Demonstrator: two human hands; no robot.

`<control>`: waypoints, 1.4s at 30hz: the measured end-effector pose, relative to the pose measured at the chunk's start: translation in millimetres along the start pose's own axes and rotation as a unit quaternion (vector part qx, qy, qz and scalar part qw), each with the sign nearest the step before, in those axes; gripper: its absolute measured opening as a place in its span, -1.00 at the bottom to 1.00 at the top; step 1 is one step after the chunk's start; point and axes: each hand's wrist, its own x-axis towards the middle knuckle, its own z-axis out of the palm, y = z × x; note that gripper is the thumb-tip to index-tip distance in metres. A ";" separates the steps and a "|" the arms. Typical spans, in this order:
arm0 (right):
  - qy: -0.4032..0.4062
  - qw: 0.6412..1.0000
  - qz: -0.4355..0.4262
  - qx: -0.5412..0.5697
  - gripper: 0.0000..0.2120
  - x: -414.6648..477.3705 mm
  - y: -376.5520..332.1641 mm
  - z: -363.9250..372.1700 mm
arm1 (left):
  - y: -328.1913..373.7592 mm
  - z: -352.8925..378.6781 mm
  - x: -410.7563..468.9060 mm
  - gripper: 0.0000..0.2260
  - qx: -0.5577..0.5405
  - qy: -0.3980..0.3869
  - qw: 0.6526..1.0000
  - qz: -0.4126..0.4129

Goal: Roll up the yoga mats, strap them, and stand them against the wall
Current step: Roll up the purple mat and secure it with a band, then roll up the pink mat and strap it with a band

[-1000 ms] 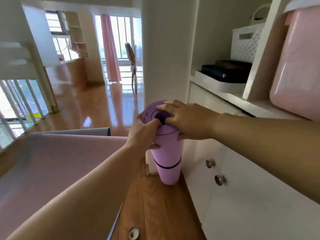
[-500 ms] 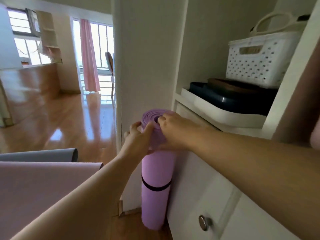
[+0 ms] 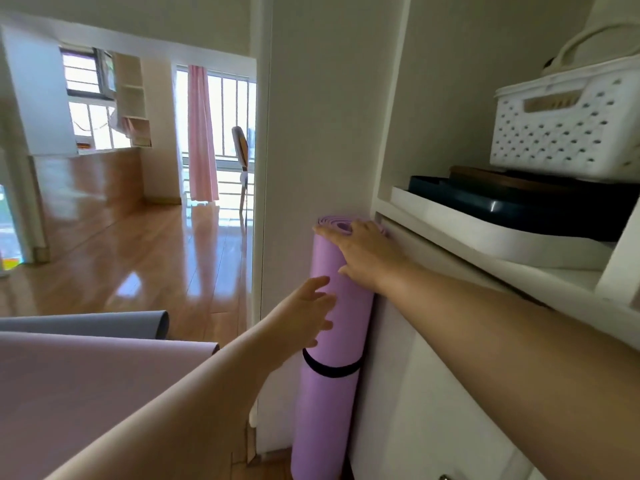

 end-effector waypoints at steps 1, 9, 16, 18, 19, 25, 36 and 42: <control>0.004 1.000 0.006 0.004 -0.31 0.4 0.1 1.8 | 0.4 -1.6 0.7 -0.60 0.010 0.003 1.000 0.002; 0.013 0.998 0.024 -0.049 -0.31 6.4 -9.8 1.4 | 2.3 -9.7 7.5 -0.58 0.022 0.031 0.999 0.009; 0.038 0.995 -0.021 -0.087 -0.25 -4.0 -8.8 0.0 | -9.0 -14.1 20.4 -0.36 0.009 0.053 0.998 0.014; 0.040 0.995 -0.023 -0.086 -0.23 -4.9 -7.9 -1.4 | -12.4 -14.5 23.5 -0.32 0.016 0.063 0.998 0.015; 0.038 0.996 -0.022 -0.083 -0.23 -5.1 -7.3 -2.5 | -13.7 -15.0 24.7 -0.31 0.021 0.066 0.997 0.012; 0.033 0.997 -0.033 -0.069 -0.26 -9.9 -10.7 -12.0 | -13.9 -20.4 24.1 -0.32 0.027 0.062 0.998 0.003; 0.052 0.977 -0.197 0.060 -0.72 -72.6 -90.1 31.7 | -73.5 -70.1 -60.7 -0.43 0.097 0.127 0.987 -0.014; -0.073 0.967 -0.218 0.106 -0.81 -162.3 -152.1 102.4 | -175.5 -69.6 -162.8 -0.56 0.180 0.187 0.964 -0.056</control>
